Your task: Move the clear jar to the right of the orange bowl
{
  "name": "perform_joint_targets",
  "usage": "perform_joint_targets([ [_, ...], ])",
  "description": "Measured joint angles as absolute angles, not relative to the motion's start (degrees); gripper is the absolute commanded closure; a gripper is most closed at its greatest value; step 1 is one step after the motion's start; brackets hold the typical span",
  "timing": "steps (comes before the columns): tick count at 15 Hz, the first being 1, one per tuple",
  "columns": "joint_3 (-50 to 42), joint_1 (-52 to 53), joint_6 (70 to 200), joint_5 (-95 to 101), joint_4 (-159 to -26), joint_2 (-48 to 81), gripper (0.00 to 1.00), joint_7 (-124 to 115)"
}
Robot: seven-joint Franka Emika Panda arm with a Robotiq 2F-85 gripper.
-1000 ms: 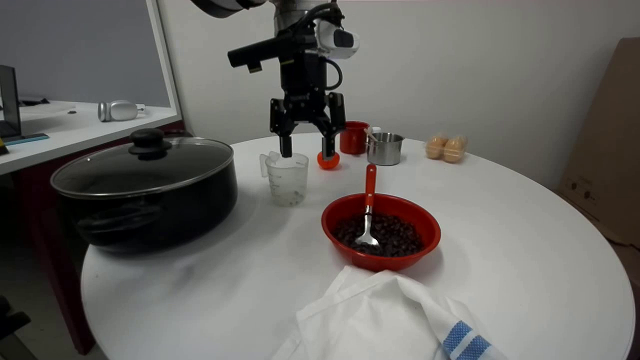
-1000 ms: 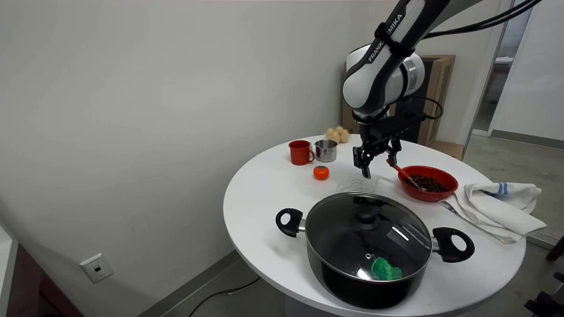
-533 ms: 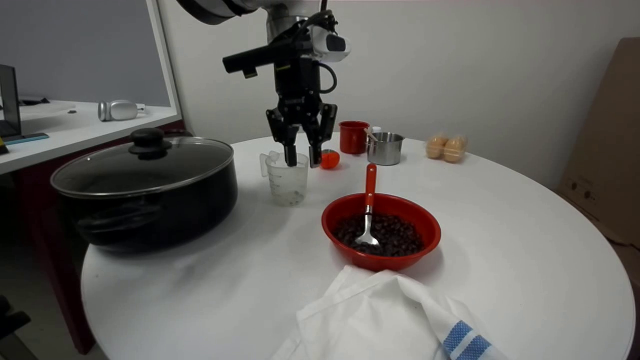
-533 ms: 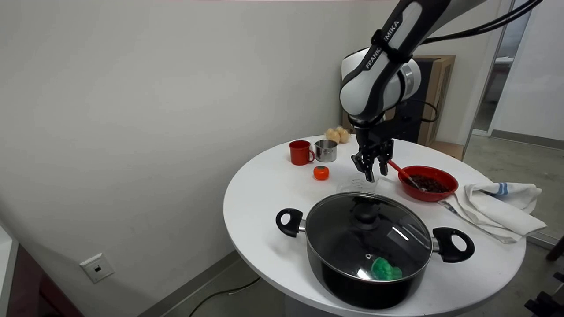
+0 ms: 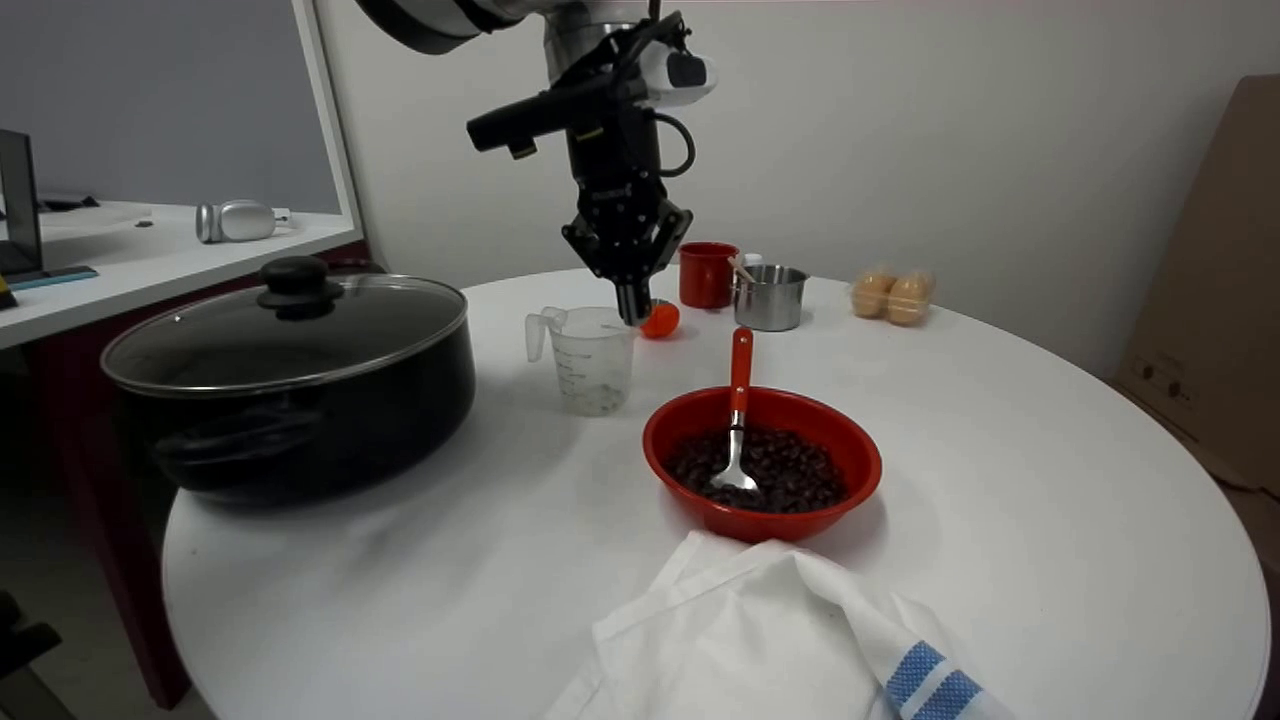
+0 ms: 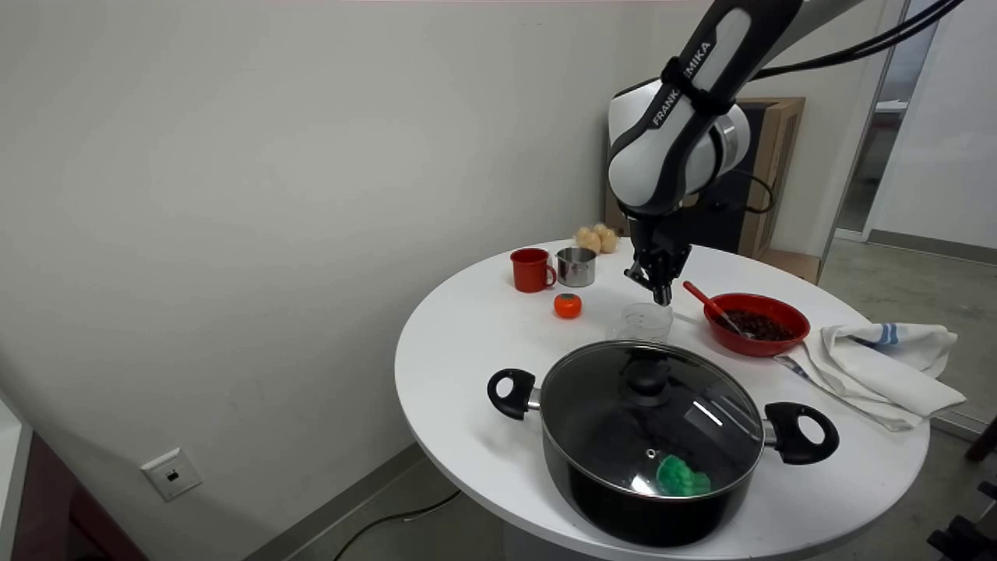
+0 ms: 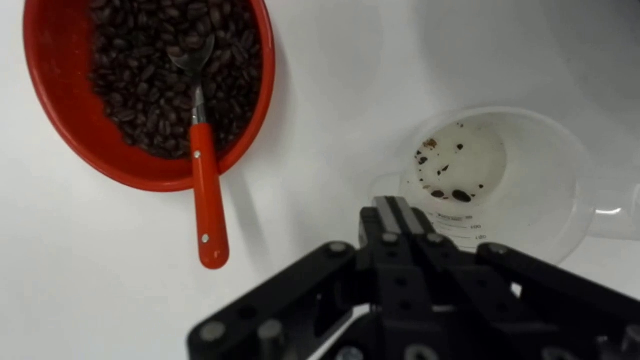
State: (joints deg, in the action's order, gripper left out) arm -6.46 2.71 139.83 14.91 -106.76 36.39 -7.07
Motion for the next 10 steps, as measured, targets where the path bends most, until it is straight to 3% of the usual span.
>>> perform_joint_targets([
  [8, -6.87, 3.51, 141.76, 15.13, -108.59, 35.67, 0.07, -8.71],
  [10, -7.29, 3.86, 142.73, 15.12, -109.66, 34.95, 0.00, -11.20],
])
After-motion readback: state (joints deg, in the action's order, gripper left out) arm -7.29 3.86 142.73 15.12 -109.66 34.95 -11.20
